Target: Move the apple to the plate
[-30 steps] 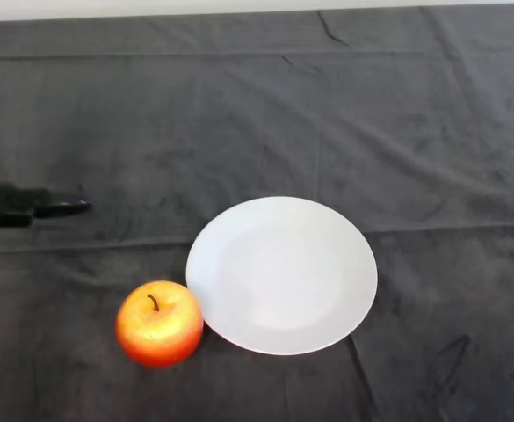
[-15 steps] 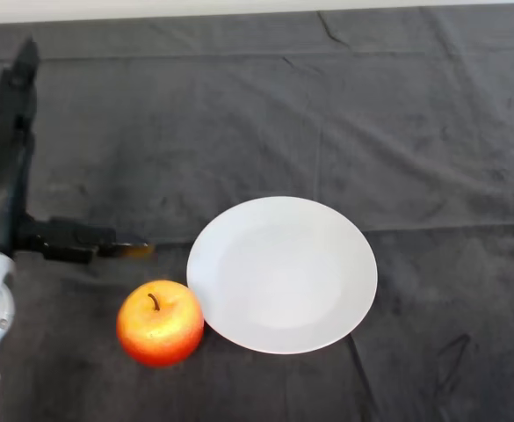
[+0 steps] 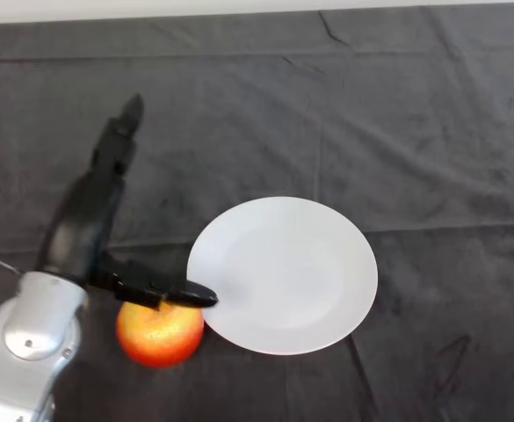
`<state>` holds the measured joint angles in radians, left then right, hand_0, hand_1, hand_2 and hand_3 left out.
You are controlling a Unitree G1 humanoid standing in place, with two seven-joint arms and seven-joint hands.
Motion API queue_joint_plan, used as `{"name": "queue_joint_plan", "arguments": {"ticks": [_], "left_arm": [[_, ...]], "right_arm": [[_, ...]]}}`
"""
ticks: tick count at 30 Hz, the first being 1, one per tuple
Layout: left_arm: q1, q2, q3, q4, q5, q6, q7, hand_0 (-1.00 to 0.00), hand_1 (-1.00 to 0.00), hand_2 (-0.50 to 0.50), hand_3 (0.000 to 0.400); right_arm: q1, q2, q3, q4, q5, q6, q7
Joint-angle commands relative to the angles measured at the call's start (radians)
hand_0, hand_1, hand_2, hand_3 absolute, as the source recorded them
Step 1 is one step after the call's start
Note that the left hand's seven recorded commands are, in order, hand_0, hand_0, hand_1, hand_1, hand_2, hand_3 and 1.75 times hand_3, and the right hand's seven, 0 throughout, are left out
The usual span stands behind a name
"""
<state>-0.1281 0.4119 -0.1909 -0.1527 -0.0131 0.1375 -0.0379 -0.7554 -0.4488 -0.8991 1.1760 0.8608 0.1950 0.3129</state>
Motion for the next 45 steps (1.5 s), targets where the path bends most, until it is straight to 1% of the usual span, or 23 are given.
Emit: {"name": "queue_joint_plan", "arguments": {"ticks": [1,6,13,21,27,32,33,34,35,36,37,45], "left_arm": [[0.019,0.055,-0.016,-0.044,0.035,0.014,-0.020,0.00,0.00,0.00,0.000],[0.019,0.076,-0.030,-0.023,0.054,0.012,-0.049,0.00,0.00,0.00,0.000],[0.013,0.091,-0.043,0.029,0.085,-0.009,-0.070,0.00,0.00,0.00,0.000],[0.004,0.096,-0.057,0.108,0.129,-0.043,-0.072,0.00,0.00,0.00,0.000],[-0.019,0.097,-0.058,0.208,0.150,-0.091,-0.073,0.00,0.00,0.00,0.000],[-0.032,0.089,-0.060,0.251,0.167,-0.095,-0.067,0.00,0.00,0.00,0.000],[-0.033,0.088,-0.059,0.254,0.170,-0.093,-0.066,0.00,-0.09,0.04,0.035],[-0.035,0.087,-0.058,0.256,0.171,-0.092,-0.066,-0.19,-0.57,0.19,0.229],[-0.036,0.087,-0.057,0.258,0.172,-0.090,-0.067,-0.48,-0.99,0.25,0.397],[-0.038,0.087,-0.054,0.259,0.173,-0.088,-0.068,-0.83,-1.00,0.08,0.400],[-0.039,0.087,-0.052,0.260,0.173,-0.087,-0.069,-1.00,-1.00,0.00,0.400],[-0.037,0.084,-0.035,0.255,0.174,-0.098,-0.068,-1.00,-1.00,0.00,0.400]], "right_arm": [[-0.023,0.003,0.0003,-0.036,0.0206,-0.002,-0.0107],[-0.023,0.003,0.0004,-0.036,0.0210,-0.001,-0.0110],[-0.023,0.003,0.0005,-0.037,0.0215,-0.001,-0.0114],[-0.023,0.003,0.0007,-0.037,0.0220,-0.001,-0.0117],[-0.023,0.003,0.0009,-0.037,0.0222,-0.001,-0.0118],[-0.023,0.003,0.0010,-0.037,0.0225,-0.001,-0.0119],[-0.023,0.003,0.0010,-0.037,0.0225,-0.001,-0.0119],[-0.023,0.003,0.0010,-0.037,0.0225,-0.001,-0.0119],[-0.023,0.003,0.0011,-0.037,0.0226,-0.001,-0.0119],[-0.023,0.003,0.0011,-0.037,0.0226,-0.001,-0.0120],[-0.023,0.003,0.0011,-0.037,0.0226,-0.001,-0.0120],[-0.023,0.003,0.0013,-0.037,0.0229,-0.001,-0.0120]]}}
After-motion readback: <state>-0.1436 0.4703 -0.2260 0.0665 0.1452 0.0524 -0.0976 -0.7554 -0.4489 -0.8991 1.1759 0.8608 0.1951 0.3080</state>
